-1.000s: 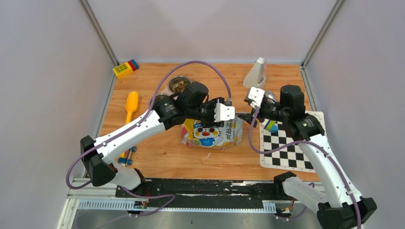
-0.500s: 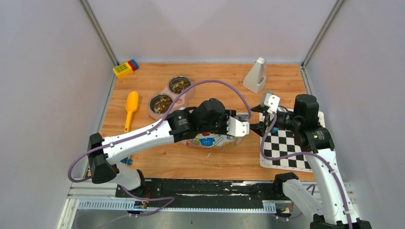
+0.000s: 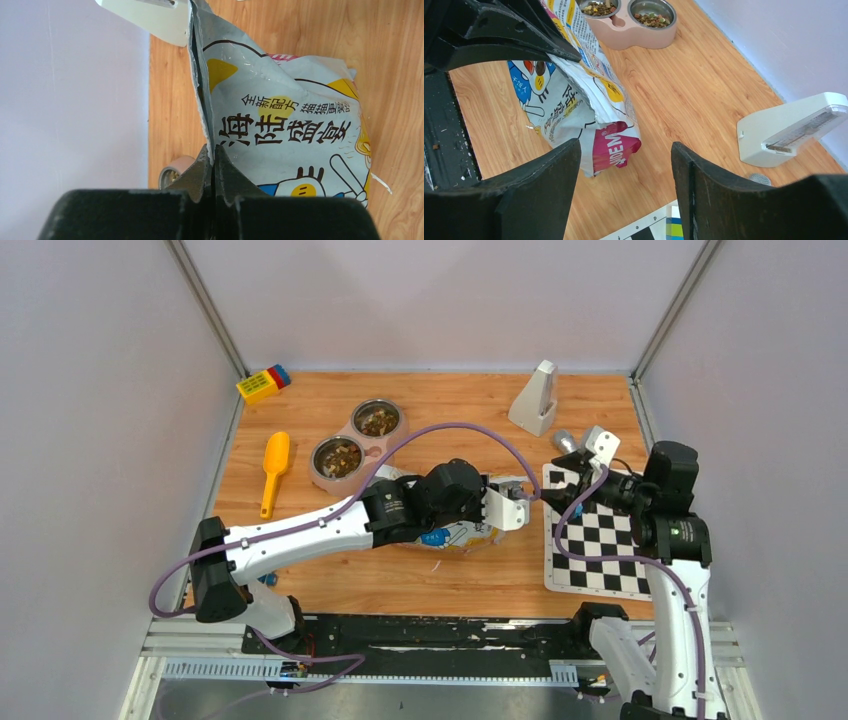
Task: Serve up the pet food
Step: Close the pet food bag at the center of the board.
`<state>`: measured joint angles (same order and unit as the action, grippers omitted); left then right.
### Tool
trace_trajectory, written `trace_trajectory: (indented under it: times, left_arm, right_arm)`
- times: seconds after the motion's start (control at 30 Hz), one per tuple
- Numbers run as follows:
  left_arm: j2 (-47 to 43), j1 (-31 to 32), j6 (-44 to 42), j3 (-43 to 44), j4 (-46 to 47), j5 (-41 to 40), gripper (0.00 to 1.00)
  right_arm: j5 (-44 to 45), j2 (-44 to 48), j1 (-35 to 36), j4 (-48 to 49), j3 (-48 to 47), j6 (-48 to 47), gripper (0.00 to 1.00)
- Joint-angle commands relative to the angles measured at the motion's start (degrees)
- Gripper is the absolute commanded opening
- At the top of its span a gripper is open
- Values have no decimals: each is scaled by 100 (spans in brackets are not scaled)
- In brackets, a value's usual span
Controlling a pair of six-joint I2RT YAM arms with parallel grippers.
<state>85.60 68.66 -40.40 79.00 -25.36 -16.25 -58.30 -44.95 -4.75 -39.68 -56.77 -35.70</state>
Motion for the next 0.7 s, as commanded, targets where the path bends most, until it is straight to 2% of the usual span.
trace_trajectory:
  times: [0.0, 0.1, 0.17, 0.2, 0.27, 0.3, 0.33, 0.4, 0.57, 0.63, 0.67]
  left_arm:
    - [22, 49, 3, 7, 241, -342, 0]
    - [-17, 43, 7, 69, 279, -421, 0]
    - [-44, 47, 32, 134, 268, -376, 0]
    - [-68, 45, 36, 160, 256, -364, 6]
    - [-90, 42, 70, 193, 241, -337, 47]
    - [-97, 44, 119, 203, 237, -333, 53]
    - [-108, 39, 159, 221, 248, -325, 63]
    - [-132, -5, 283, 220, 257, -261, 73]
    - [-304, -154, 394, 120, 116, 155, 78]
    - [-511, -414, 513, 176, -63, 565, 78]
    - [-581, -751, 680, 203, -126, 975, 79]
  right_arm:
    - [-375, 112, -107, 68, -97, 86, 67]
    - [-443, 141, -131, -8, -122, -19, 67]
    - [-616, 153, -131, -237, -168, -466, 68]
    - [-738, 143, -131, -371, -194, -753, 68]
    - [-1039, 93, -127, -629, -242, -1324, 72]
    - [-1187, 60, -123, -711, -253, -1599, 79]
    - [-1312, 21, -118, -772, -262, -1833, 82]
    - [-1537, -72, -114, -785, -273, -2117, 84]
    - [-1873, -155, -93, -628, -110, -2987, 82]
    - [-1895, -201, -44, -340, -100, -2895, 81]
    - [-1897, -213, -1, -222, -108, -2855, 81]
